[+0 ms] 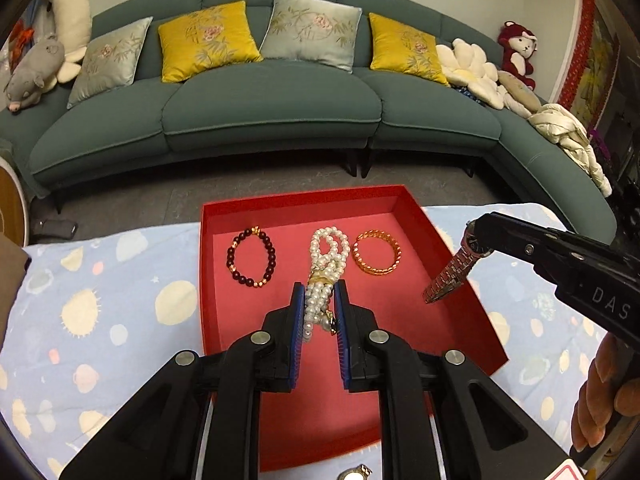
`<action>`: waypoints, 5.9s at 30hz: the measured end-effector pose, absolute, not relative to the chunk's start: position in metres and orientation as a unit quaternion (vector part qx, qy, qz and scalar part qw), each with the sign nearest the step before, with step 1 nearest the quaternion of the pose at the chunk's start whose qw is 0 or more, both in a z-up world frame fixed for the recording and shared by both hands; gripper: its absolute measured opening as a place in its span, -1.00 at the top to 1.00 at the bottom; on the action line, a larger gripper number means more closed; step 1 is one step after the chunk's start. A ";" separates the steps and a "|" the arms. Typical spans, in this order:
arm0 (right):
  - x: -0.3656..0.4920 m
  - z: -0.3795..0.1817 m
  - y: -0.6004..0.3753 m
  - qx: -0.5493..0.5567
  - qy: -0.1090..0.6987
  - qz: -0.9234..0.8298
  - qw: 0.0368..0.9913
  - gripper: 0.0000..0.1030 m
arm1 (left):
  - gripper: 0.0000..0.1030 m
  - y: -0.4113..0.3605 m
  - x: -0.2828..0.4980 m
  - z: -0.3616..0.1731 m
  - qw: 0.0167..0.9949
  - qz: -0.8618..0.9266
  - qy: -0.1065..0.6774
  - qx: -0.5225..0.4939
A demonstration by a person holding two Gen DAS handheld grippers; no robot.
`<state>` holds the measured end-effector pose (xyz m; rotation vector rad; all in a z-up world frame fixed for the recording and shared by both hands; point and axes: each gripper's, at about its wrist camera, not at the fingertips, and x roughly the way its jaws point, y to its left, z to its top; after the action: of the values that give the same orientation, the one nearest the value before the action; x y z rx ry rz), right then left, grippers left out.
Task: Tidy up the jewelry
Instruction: 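Carry the pearls and silver watch into the red box and open both grippers, then lift both open grippers away from the red box, then close the right gripper on the silver chain necklace, then grasp the gold wristwatch with the left gripper while the right gripper holds the silver chain, then carry the gold watch and silver chain into the red box and open both grippers, then lift both open grippers away from the red box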
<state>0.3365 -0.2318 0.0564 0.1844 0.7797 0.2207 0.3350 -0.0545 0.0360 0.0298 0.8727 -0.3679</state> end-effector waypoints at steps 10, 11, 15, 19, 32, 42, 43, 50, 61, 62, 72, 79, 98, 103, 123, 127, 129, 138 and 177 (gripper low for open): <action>0.364 0.000 -0.245 0.087 0.422 0.079 0.899 0.41 | 0.57 -0.041 0.354 -0.006 0.881 -0.151 0.449 -0.001; 0.361 0.002 -0.246 0.085 0.416 0.076 0.902 0.21 | 0.17 -0.039 0.353 -0.004 0.883 -0.147 0.446 -0.007; 0.339 0.028 -0.255 0.088 0.376 0.069 0.920 -0.13 | -0.19 -0.025 0.336 0.018 0.903 -0.143 0.403 -0.040; 0.294 0.080 -0.261 0.067 0.326 0.069 0.941 -0.13 | -0.19 -0.006 0.302 0.060 0.920 -0.143 0.360 -0.055; 0.123 0.102 -0.265 0.117 0.310 0.081 0.940 -0.31 | -0.32 0.033 0.155 0.076 0.922 -0.122 0.366 -0.044; 0.113 0.033 -0.243 0.053 0.389 0.064 0.918 -0.23 | -0.32 0.021 0.137 0.015 0.907 -0.111 0.406 0.007; 0.118 0.025 -0.242 0.053 0.397 0.064 0.914 -0.18 | -0.32 0.020 0.137 0.012 0.909 -0.107 0.403 0.017; 0.154 -0.023 -0.215 0.020 0.441 0.063 0.895 0.03 | -0.32 0.013 0.146 -0.001 0.901 -0.121 0.417 0.010; 0.173 -0.051 -0.197 0.010 0.469 0.067 0.881 0.23 | -0.32 0.018 0.152 -0.012 0.894 -0.126 0.430 0.006; 0.174 -0.053 -0.196 0.009 0.472 0.067 0.879 0.27 | -0.32 0.019 0.153 -0.013 0.893 -0.126 0.432 0.003; 0.176 -0.056 -0.189 -0.015 0.473 0.064 0.879 0.72 | -0.32 0.009 0.164 -0.026 0.884 -0.141 0.446 0.003; 0.172 -0.047 -0.198 0.003 0.471 0.064 0.880 0.87 | -0.32 -0.010 0.181 -0.042 0.876 -0.167 0.451 0.011; 0.160 -0.035 -0.227 0.029 0.464 0.065 0.883 0.87 | 0.52 -0.043 0.203 -0.057 0.885 -0.173 0.430 0.050; 0.160 -0.031 -0.226 0.030 0.459 0.067 0.885 0.87 | 0.58 -0.046 0.199 -0.055 0.882 -0.181 0.433 0.048; 0.154 0.036 -0.231 0.058 0.378 0.085 0.920 0.87 | 0.62 -0.010 0.166 0.034 0.907 -0.195 0.373 -0.014; 0.156 0.063 -0.231 0.059 0.352 0.093 0.929 0.87 | 0.62 -0.004 0.167 0.055 0.911 -0.198 0.360 -0.025; 0.160 0.078 -0.231 0.060 0.338 0.100 0.934 0.87 | 0.62 -0.005 0.170 0.065 0.914 -0.202 0.351 -0.025; 0.219 0.106 -0.237 0.082 0.306 0.102 0.943 0.87 | 0.62 -0.018 0.222 0.093 0.928 -0.195 0.318 -0.010; 0.166 0.111 -0.245 0.099 0.282 0.099 0.949 -0.09 | -0.41 0.048 0.171 0.099 0.948 -0.103 0.299 -0.045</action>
<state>0.1660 -0.2447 0.1109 0.2014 0.5737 0.2020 0.1714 0.0476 0.0994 -0.0912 0.6087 -0.2102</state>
